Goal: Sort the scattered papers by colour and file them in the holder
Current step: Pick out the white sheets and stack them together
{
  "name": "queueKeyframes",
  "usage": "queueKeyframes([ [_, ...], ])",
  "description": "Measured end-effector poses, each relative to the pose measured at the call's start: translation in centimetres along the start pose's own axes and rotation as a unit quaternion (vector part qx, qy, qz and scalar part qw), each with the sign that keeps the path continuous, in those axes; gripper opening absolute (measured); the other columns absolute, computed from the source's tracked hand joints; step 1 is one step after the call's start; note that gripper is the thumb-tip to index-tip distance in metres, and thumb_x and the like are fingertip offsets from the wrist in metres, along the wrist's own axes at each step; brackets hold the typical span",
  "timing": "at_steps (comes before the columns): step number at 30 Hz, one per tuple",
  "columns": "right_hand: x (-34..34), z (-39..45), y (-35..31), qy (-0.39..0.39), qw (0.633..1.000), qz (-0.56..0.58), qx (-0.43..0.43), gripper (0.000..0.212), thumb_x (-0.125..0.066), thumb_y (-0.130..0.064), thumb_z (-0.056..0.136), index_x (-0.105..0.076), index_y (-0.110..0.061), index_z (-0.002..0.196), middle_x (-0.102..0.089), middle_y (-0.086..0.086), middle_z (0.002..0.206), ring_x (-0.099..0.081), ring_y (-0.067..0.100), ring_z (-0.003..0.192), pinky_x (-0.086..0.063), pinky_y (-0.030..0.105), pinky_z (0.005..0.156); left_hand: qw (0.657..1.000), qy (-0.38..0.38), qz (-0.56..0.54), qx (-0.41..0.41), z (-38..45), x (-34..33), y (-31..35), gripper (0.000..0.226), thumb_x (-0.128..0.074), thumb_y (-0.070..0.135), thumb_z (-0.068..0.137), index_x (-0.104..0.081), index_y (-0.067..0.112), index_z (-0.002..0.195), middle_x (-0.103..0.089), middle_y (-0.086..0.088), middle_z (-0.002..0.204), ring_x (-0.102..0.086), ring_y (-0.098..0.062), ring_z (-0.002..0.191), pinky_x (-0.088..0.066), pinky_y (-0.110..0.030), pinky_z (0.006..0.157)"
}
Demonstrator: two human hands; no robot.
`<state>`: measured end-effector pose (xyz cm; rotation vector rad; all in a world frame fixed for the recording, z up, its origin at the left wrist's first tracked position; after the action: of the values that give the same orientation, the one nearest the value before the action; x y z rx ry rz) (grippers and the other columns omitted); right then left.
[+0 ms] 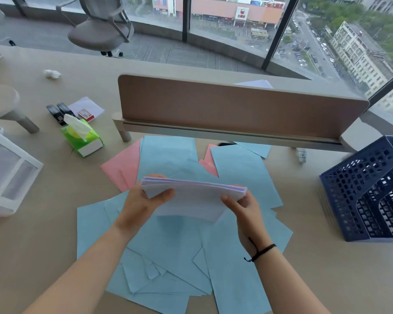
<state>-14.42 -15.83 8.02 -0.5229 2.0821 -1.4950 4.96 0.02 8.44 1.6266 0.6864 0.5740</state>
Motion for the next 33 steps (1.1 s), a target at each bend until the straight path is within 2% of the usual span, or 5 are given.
queueKeyframes([
  [9,-3.0,0.1,-1.3,0.073,0.996,0.039,0.015,0.031,-0.059,-0.044,0.083,-0.052,-0.014,0.078,-0.050,-0.008,0.071,-0.046,0.008,0.067,-0.038,0.016,0.060,0.995,0.094,-0.031,-0.031,0.6,-1.3,1.4,0.035,-0.066,0.054,0.070,-0.063,0.021,0.077,-0.062,0.008,0.072,-0.058,-0.011,0.071,-0.046,-0.028,0.068],
  [13,-3.8,-0.2,-1.2,0.107,0.993,0.040,0.007,0.066,-0.066,-0.054,0.082,-0.054,0.010,0.092,-0.057,-0.002,0.099,-0.042,0.028,0.127,-0.040,0.045,0.098,0.993,0.103,-0.064,-0.009,0.6,-1.2,1.5,0.034,-0.059,0.053,0.074,-0.055,0.020,0.067,-0.052,0.005,0.067,-0.049,-0.014,0.066,-0.037,-0.033,0.064],
  [15,-4.4,-0.5,-1.6,0.121,0.992,0.030,0.009,0.078,-0.070,-0.070,0.070,-0.040,0.002,0.077,-0.038,0.003,0.083,-0.025,0.012,0.085,-0.036,0.042,0.082,0.992,0.102,-0.071,-0.008,0.4,-1.1,1.7,0.041,-0.058,0.058,0.074,-0.051,0.018,0.068,-0.050,0.002,0.068,-0.047,-0.015,0.065,-0.036,-0.031,0.061],
  [26,-5.3,-0.8,-2.0,0.192,0.981,0.004,0.014,0.057,-0.060,-0.054,0.070,-0.021,-0.013,0.073,-0.017,0.013,0.082,-0.019,0.035,0.082,-0.015,0.038,0.064,0.997,0.057,-0.023,-0.037,0.5,0.0,1.2,0.064,-0.059,0.062,0.070,-0.055,-0.001,0.083,-0.052,-0.002,0.078,-0.048,-0.014,0.074,-0.037,-0.029,0.068],
  [33,-5.5,-1.1,-2.0,0.204,0.978,-0.022,-0.025,0.057,-0.057,-0.068,0.066,-0.039,-0.015,0.078,-0.027,0.001,0.083,-0.024,0.018,0.074,-0.021,0.035,0.064,0.991,-0.084,0.099,0.022,0.7,2.0,-2.2,0.039,-0.080,0.008,0.079,-0.076,0.046,0.087,-0.076,0.021,0.092,-0.070,0.002,0.087,-0.051,-0.010,0.072],
])
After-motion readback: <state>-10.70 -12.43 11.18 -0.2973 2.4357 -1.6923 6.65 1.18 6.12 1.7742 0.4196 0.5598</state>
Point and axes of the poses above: each hand's wrist, its own z-axis towards the middle knuckle, its own x-axis out of the back of the hand, y = z × x, the point moved 1 cm from there along z, towards the middle knuckle
